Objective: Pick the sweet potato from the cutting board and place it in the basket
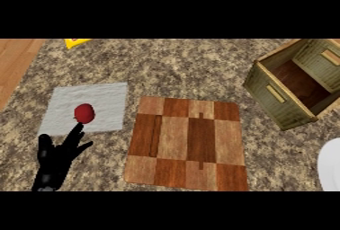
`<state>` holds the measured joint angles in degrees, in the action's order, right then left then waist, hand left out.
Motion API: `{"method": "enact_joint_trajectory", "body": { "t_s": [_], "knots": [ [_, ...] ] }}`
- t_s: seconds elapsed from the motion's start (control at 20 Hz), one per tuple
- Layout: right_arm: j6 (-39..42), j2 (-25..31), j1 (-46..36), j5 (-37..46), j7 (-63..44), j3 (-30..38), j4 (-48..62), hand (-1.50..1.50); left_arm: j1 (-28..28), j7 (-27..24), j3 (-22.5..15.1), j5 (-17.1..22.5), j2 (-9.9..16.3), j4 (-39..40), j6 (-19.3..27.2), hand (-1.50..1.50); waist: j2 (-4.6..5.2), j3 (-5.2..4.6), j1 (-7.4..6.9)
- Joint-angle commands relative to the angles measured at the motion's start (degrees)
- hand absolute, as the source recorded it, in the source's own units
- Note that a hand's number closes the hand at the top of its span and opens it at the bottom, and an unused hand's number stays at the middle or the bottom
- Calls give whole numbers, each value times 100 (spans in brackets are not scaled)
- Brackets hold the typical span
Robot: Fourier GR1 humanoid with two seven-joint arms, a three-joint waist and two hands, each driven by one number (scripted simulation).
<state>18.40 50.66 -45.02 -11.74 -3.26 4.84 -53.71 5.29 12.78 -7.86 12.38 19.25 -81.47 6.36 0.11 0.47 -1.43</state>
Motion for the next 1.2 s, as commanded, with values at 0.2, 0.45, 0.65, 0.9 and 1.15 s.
{"method": "enact_joint_trajectory", "body": {
  "t_s": [0.2,0.45,0.65,0.9,1.15],
  "knots": [
    [-97,288,-46,1355,1562,-413,1052,-150,174,112,-226,-178,-228,86,31,0,49,-40,-19],
    [-238,211,-749,1620,2018,-206,1949,-150,221,215,-121,-198,-126,-55,-68,0,45,-40,-65],
    [52,427,-1013,1524,2177,72,2403,-150,292,-136,27,-165,-186,217,-160,0,40,-44,-32],
    [-37,377,-1277,1390,2109,426,3154,-150,126,-13,20,-218,-177,229,-224,0,63,-41,-62],
    [270,1147,-1606,1311,1851,734,3771,-150,-78,156,21,-256,-325,255,-66,0,104,-37,-99]
  ]
}}
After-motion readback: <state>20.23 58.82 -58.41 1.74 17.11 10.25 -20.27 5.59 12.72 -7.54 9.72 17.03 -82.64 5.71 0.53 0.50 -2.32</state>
